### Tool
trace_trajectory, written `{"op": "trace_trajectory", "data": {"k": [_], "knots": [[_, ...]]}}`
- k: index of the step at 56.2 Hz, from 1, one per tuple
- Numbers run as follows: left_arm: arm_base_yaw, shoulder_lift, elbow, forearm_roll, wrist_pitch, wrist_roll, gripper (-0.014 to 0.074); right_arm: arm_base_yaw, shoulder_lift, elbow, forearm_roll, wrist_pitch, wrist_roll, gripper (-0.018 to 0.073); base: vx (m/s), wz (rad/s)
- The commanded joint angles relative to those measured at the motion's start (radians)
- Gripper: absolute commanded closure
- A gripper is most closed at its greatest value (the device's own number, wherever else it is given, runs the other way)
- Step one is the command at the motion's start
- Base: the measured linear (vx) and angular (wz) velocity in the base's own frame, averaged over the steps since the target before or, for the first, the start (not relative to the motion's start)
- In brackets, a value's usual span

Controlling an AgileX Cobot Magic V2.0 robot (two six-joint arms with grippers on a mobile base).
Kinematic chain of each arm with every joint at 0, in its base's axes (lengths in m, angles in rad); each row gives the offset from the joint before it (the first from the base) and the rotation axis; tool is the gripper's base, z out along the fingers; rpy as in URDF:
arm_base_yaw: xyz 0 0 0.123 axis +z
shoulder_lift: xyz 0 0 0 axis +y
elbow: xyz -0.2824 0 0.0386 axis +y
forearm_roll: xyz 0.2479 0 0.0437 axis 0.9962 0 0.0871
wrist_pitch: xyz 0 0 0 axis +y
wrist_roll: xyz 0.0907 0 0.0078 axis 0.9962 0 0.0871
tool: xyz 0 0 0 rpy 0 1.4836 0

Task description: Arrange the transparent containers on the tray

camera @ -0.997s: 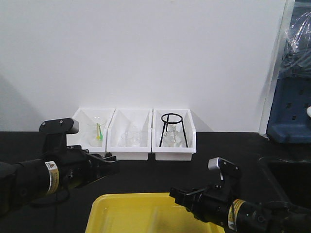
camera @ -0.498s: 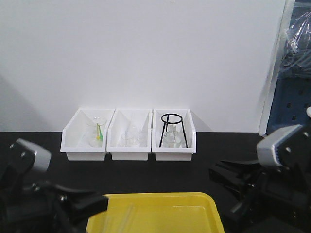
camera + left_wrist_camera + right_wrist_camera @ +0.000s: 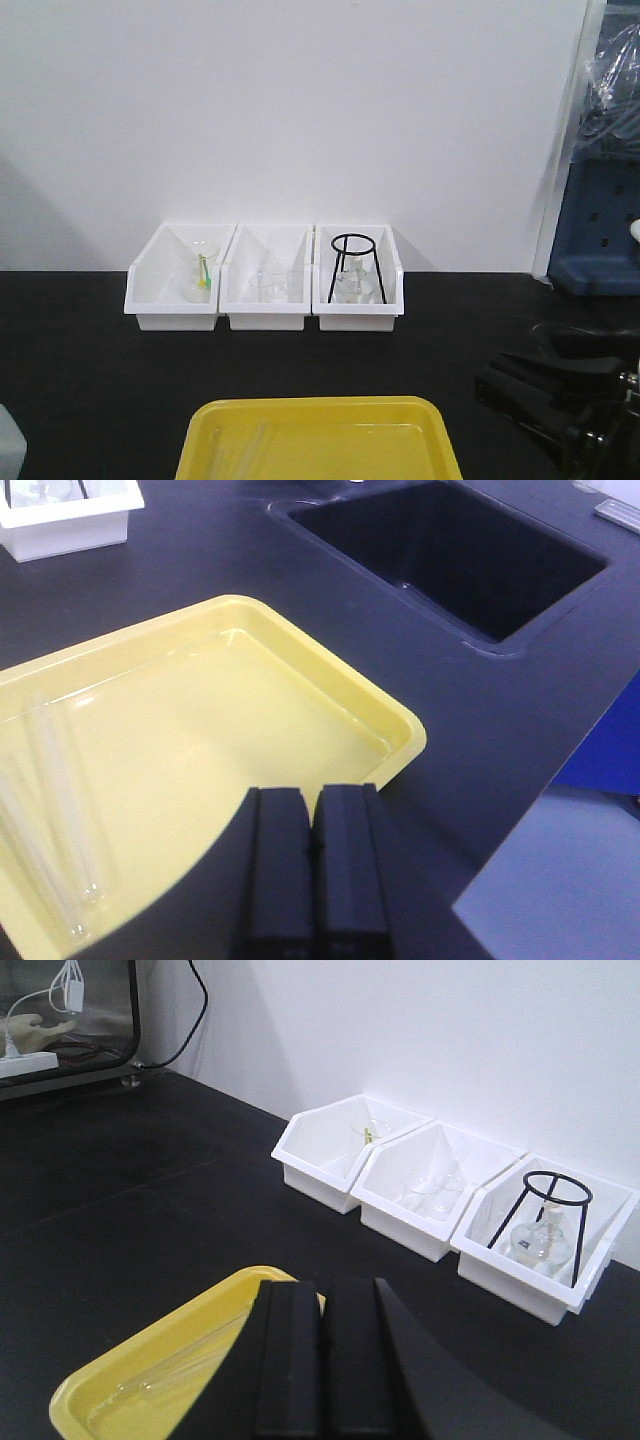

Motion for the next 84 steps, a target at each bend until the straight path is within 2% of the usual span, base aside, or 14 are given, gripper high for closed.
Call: {"op": "trace_trajectory", "data": {"k": [1,20,26,31,33,36,42,47,50,54,58,64,72,84], "knots": [[-0.005,-0.011,-0.025,0.076,0.012,0.001,0.0597,-0.003,-0.008,-0.027,0.020,0.012,-0.001,0.0572,0.00,0.00],[-0.005,-0.011,-0.025,0.072,0.010,-0.001,0.0597,-0.003,-0.008,-0.027,0.020,0.012,-0.001,0.0572,0.00,0.00],[-0.005,-0.011,-0.025,0.003,0.010,0.002,0.0597,-0.003,-0.008,-0.027,0.020,0.012,-0.001,0.0572,0.00,0.00],[-0.005,-0.011,-0.025,-0.127,0.050,0.049,0.0597,-0.003,-0.008,-0.027,0.020,0.012,-0.001,0.0572,0.00,0.00],[-0.005,-0.011,-0.025,-0.198,0.071,0.104,0.0597,-0.003,-0.008,-0.027,0.020,0.012,-0.001,0.0572,0.00,0.00],[-0.005,-0.011,-0.025,-0.344,0.109,0.250,0.0597,-0.003,-0.008,-0.027,0.020,0.012,-0.001,0.0572,0.00,0.00],[-0.005,-0.011,-0.025,-0.814,0.226,0.752,0.0597,-0.003,-0.008,-0.027,0.020,0.012,-0.001,0.0572,0.00,0.00],[-0.005,-0.011,-0.025,-1.260,0.375,1.207,0.0597,-0.003,-0.008,-0.027,0.020,0.012,-0.001,0.0572,0.00,0.00],[-0.005,-0.011,-0.025,-1.478,0.448,1.435,0.0597,-0.003,-0.008,-0.027,0.020,0.012,-0.001,0.0572,0.00,0.00],[0.005,-0.011,-0.025,-1.696,0.463,1.682,0.0597,-0.003,-0.008,-0.027,0.020,0.012,-0.001,0.0572,0.00,0.00],[0.007,-0.016,-0.021,-1.844,0.434,1.880,0.0597,-0.003,-0.008,-0.027,0.020,0.012,-0.001,0.0572,0.00,0.00],[0.007,-0.116,0.026,-1.923,0.341,2.001,0.0597,-0.003,-0.008,-0.027,0.020,0.012,-0.001,0.0572,0.00,0.00],[0.024,-0.347,0.174,-1.919,0.284,2.018,0.0597,-0.003,-0.008,-0.027,0.020,0.012,-0.001,0.0572,0.00,0.00],[0.111,-0.707,0.491,-1.915,0.290,2.018,0.0597,-0.003,-0.008,-0.027,0.020,0.012,-0.001,0.0572,0.00,0.00]]}}
